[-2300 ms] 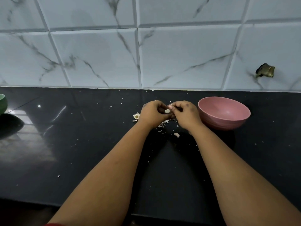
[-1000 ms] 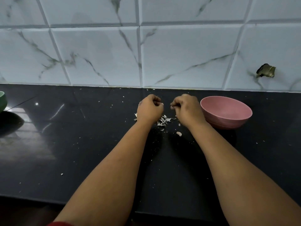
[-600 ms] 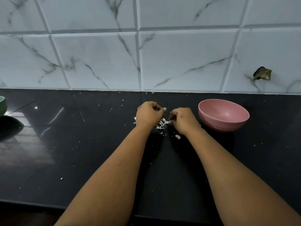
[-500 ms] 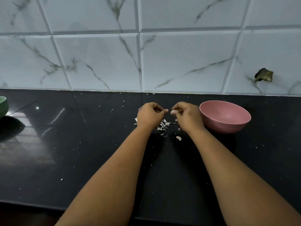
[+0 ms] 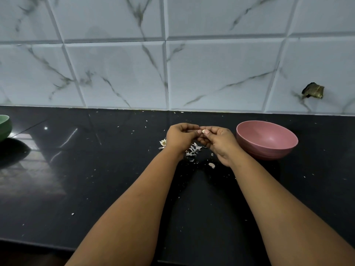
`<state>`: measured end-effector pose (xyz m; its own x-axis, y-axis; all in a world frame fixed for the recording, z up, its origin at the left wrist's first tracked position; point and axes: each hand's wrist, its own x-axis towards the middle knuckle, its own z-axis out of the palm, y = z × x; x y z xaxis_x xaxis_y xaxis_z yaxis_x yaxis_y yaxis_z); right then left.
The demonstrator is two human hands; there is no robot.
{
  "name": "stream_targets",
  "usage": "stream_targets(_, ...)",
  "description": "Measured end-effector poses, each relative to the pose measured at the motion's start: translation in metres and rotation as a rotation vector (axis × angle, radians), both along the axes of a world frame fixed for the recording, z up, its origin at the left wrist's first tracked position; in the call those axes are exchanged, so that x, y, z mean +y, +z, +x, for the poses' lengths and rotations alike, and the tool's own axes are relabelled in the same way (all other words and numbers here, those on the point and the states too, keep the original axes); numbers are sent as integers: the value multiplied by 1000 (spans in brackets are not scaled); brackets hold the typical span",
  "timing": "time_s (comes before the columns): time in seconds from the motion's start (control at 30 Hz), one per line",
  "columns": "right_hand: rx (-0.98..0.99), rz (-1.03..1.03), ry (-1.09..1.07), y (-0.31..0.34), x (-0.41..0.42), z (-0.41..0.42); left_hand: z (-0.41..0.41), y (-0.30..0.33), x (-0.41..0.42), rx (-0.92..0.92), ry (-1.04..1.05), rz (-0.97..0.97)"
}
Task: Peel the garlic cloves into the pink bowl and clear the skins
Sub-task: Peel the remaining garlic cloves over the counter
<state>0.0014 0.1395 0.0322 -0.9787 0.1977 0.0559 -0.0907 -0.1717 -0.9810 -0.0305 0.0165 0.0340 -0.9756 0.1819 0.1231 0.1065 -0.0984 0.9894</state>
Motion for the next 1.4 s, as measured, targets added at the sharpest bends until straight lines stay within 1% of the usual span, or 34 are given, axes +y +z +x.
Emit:
stream_targets(0.07,-10,-3,29,0,2,1,-1,1,-1,-41,-10,20)
stream_targets(0.17,-16,19,46,-1,3,4,-2,-1,1,-64,-14,-3)
stream_targets(0.3,12,68,-22,-2,7,3,-1,0,2,-17,-21,20)
stream_targets(0.43,0,46,-53,-1,10,5,0,0,5,24,-52,-50)
stream_targets(0.5,17,76,-96,-2,10,5,2,0,7,16,-72,-71)
stream_targets(0.57,47,165,-168,-3,11,4,2,2,8,-6,-73,-68)
stream_targets(0.67,138,421,-297,-4,14,0,3,2,9,-5,-41,-52)
stream_targets(0.77,189,553,-303,-5,12,-1,4,2,7,8,-8,-8)
stream_targets(0.83,182,521,-259,-7,8,-1,4,4,4,12,3,24)
stream_targets(0.93,162,410,-242,-7,6,-1,3,6,-1,33,19,1)
stream_targets(1.13,163,326,-244,-4,5,1,0,1,-1,170,92,-207)
stream_targets(1.3,152,343,-256,-5,5,-3,1,-1,3,308,177,-388)
stream_targets(1.4,138,388,-270,-8,6,-4,1,-3,5,341,209,-461)
